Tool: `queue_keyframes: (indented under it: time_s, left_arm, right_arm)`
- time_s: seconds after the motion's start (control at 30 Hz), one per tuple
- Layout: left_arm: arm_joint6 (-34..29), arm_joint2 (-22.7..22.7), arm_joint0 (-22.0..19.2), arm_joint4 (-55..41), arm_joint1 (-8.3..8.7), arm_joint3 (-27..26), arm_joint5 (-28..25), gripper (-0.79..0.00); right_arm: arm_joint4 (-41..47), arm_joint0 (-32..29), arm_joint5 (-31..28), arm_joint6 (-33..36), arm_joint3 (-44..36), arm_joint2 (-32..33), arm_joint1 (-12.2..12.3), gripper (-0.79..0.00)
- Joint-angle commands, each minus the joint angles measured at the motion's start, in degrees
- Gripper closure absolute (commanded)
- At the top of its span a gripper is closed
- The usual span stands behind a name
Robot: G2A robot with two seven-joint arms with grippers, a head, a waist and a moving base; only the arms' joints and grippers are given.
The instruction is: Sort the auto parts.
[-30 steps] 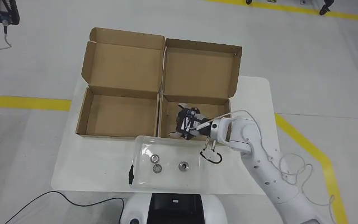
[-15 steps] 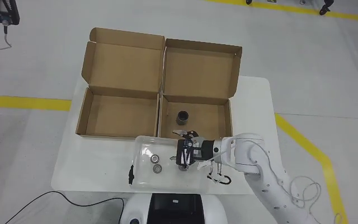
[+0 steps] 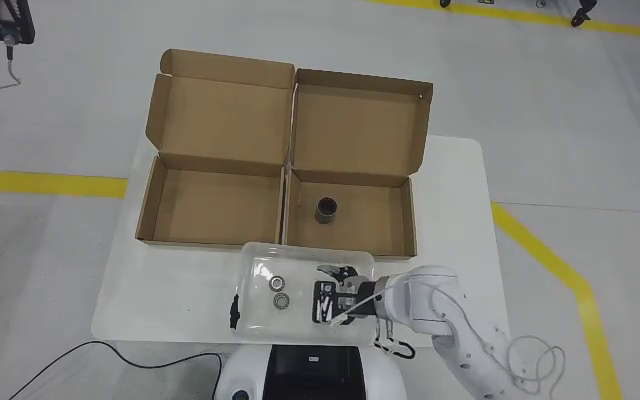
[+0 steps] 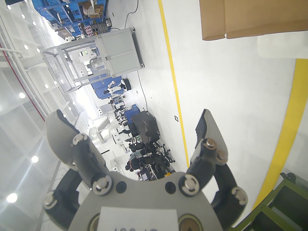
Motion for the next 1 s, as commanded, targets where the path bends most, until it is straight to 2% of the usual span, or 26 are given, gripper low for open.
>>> queue_keyframes:
  time_s: [0.0,0.2,0.33,0.57,0.7,0.77,0.9,0.97]
  left_arm:
    - [0.00,0.00,0.00,0.00,0.00,0.00,0.00,-0.785]
    - [0.00,0.00,0.00,0.00,0.00,0.00,0.00,-0.785]
    - [0.00,0.00,0.00,0.00,0.00,0.00,0.00,-0.785]
    - [0.00,0.00,0.00,0.00,0.00,0.00,0.00,-0.785]
    - [0.00,0.00,0.00,0.00,0.00,0.00,0.00,-0.785]
    - [0.00,0.00,0.00,0.00,0.00,0.00,0.00,-0.785]
    - [0.00,0.00,0.00,0.00,0.00,0.00,0.00,-0.785]
    - [0.00,0.00,0.00,0.00,0.00,0.00,0.00,-0.785]
  right_arm:
    - [0.12,0.21,0.55,0.54,0.64,-0.61,0.01,-0.625]
    - [-0.05,1.41,2.75,4.07,3.77,-2.94,-0.08,-0.588]
    - [-0.19,2.40,4.48,5.45,5.96,-4.21,-0.21,-0.594]
    - [-0.90,3.38,5.80,3.74,8.29,-5.40,-0.23,-0.542]
    - [-1.41,3.53,6.32,2.98,8.67,-5.57,-0.09,-0.348]
    - [-1.56,3.50,6.42,2.98,8.82,-5.67,0.00,-0.292]
    - [-1.40,3.51,6.53,3.13,8.91,-5.98,0.14,-0.256]
    - [-1.28,3.57,6.54,2.99,8.87,-6.15,0.20,-0.148]
